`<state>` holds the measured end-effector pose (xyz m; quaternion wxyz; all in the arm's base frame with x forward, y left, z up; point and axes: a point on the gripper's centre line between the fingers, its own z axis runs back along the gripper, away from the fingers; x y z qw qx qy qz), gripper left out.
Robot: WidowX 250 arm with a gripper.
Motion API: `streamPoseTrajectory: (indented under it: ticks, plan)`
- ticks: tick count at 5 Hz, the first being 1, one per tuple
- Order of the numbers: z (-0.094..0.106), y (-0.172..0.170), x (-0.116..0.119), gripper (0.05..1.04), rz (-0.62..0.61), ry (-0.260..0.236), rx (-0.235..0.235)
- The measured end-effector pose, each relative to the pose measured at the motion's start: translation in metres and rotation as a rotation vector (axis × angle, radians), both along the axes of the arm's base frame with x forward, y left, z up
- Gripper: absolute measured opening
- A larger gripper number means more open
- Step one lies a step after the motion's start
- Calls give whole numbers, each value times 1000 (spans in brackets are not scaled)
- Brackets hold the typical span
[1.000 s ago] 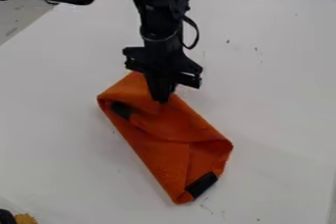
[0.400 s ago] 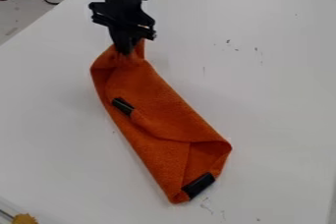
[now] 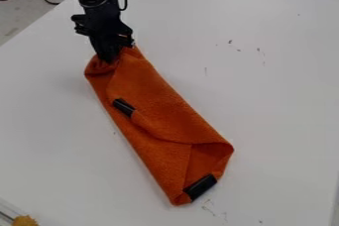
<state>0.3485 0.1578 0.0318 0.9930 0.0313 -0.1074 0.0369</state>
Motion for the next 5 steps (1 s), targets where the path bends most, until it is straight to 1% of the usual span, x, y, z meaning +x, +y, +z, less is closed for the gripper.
streamPoseTrajectory:
  ticks: [1, 2, 3, 4, 5]
  plan:
    - [-2, 9, 3, 463, -10, -16, 35]
    - [6, 20, 11, 769, -14, -52, 92]
    - [12, 29, 15, 993, -6, -62, 150]
    - [19, 41, 20, 1003, 1, -89, 224]
    - [20, 50, 31, 1000, -23, -92, 252]
